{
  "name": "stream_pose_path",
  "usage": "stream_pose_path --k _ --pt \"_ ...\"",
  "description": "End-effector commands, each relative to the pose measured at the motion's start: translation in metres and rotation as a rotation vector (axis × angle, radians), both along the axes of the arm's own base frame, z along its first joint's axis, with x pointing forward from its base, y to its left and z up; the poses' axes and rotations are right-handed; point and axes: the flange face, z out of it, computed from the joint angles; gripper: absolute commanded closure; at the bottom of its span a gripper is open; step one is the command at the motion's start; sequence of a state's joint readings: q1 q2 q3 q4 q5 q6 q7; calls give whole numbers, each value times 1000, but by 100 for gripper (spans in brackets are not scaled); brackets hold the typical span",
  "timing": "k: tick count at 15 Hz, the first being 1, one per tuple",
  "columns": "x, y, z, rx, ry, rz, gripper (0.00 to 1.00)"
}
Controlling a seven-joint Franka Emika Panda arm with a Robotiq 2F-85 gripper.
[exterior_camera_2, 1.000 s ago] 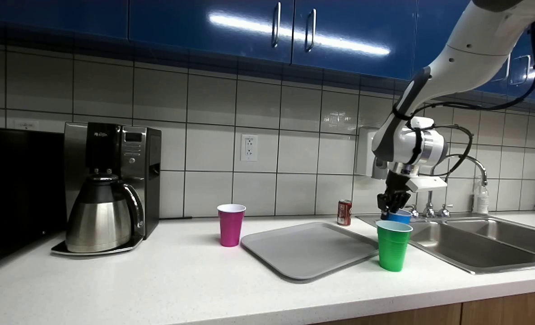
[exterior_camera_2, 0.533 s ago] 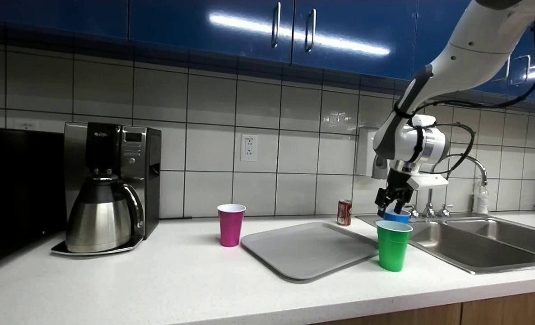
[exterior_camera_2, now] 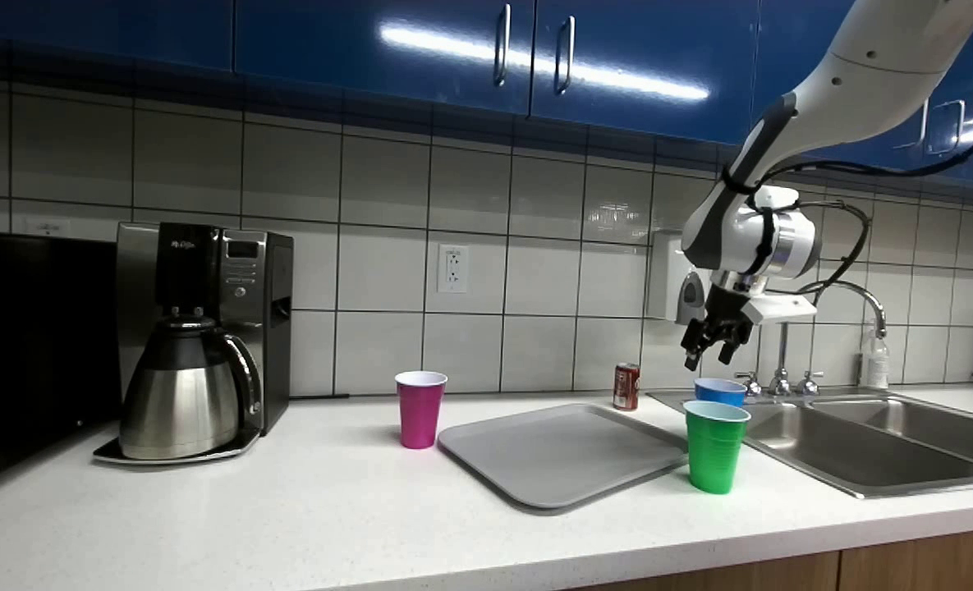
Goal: Remove the blue cup from the tray.
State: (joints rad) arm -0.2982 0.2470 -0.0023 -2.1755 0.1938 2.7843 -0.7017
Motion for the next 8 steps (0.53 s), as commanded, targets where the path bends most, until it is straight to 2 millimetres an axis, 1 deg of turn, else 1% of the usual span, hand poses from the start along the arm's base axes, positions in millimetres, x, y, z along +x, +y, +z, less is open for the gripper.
stream_pose_path --k 1,4,8 --pt "-15 8 24 -6 -21 8 0" --pt "-25 18 35 -7 -28 11 0" --pt "-42 39 45 -6 -31 29 0"
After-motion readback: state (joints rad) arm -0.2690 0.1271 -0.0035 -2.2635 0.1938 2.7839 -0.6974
